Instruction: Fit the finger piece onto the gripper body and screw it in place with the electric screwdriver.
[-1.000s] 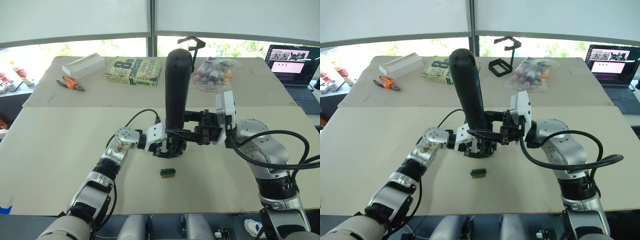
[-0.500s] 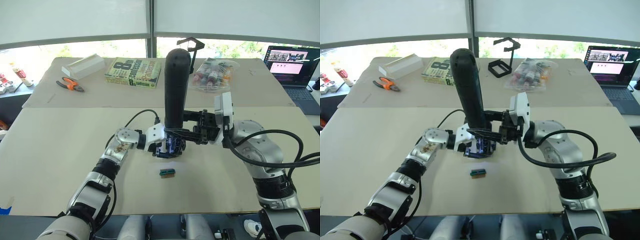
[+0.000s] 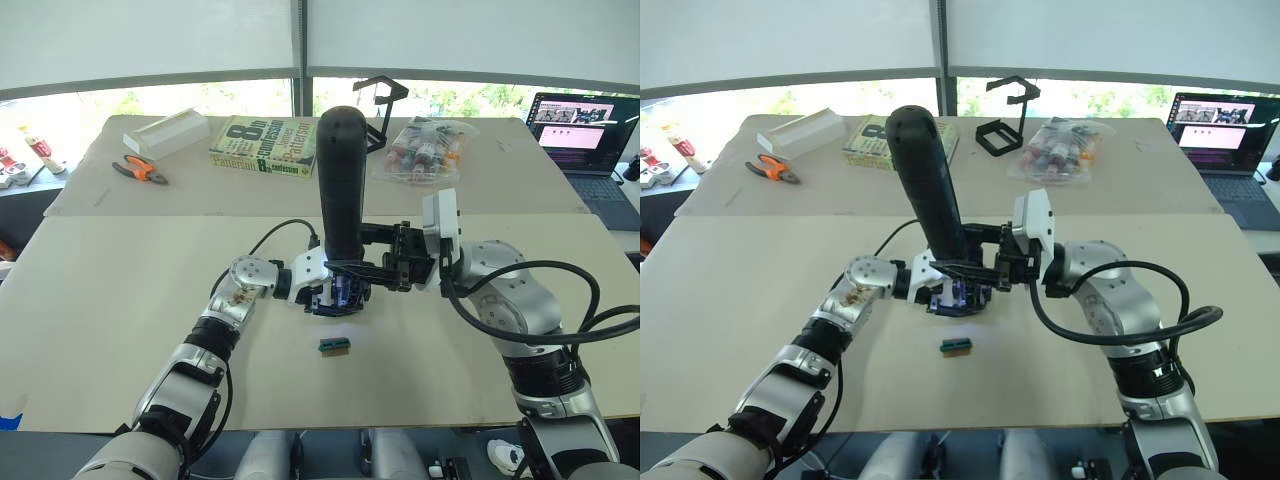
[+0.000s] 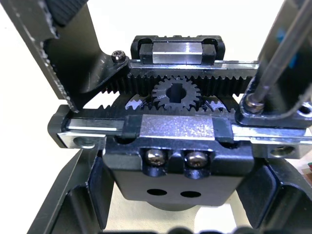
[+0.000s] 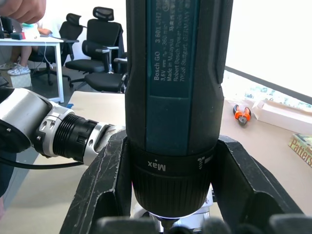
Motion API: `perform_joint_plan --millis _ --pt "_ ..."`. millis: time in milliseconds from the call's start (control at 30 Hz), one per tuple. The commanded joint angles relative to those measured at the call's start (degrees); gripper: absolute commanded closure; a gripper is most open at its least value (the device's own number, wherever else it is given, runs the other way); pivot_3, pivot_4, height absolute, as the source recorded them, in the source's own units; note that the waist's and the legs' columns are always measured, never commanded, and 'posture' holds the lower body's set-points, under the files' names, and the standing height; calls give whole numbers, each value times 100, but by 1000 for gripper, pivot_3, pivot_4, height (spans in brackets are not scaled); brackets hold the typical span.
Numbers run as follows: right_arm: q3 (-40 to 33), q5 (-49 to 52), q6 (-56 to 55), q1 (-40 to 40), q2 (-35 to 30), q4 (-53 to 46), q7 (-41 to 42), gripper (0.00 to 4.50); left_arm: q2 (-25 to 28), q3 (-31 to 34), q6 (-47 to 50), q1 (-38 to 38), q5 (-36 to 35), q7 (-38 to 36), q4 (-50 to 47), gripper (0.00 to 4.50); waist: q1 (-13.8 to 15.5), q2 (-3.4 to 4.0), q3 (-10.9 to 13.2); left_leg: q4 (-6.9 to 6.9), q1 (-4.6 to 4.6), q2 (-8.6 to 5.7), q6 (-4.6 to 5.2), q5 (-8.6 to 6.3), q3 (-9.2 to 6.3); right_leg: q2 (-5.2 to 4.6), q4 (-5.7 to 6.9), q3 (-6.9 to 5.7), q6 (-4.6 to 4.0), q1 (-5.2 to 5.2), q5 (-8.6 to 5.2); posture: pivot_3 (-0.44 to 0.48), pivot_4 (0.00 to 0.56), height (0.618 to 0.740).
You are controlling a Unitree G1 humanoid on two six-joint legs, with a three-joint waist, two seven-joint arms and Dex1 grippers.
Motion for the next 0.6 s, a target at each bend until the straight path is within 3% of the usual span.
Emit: perform_joint_plan --millis 33,333,600 --pt "-134 -39 590 -94 -211 159 -185 2610 44 4 -35 39 -40 -128 -227 1673 -1 0 0 0 -1 0 0 0 0 0 0 0 0 -1 0 0 150 740" --pt "-900 1178 1431 -975 -106 -525 -437 2610 88 -99 3 199 21 -182 -286 1673 -7 1 1 -9 -59 -4 -32 18 2 -3 2 -1 -7 -72 5 0 150 740" --pt "-964 1407 1502 -949 15 -839 -447 2610 73 -106 147 219 27 -192 -315 1673 0 1 1 -21 -100 -9 -49 29 5 4 -2 -17 -6 -96 7 0 150 740"
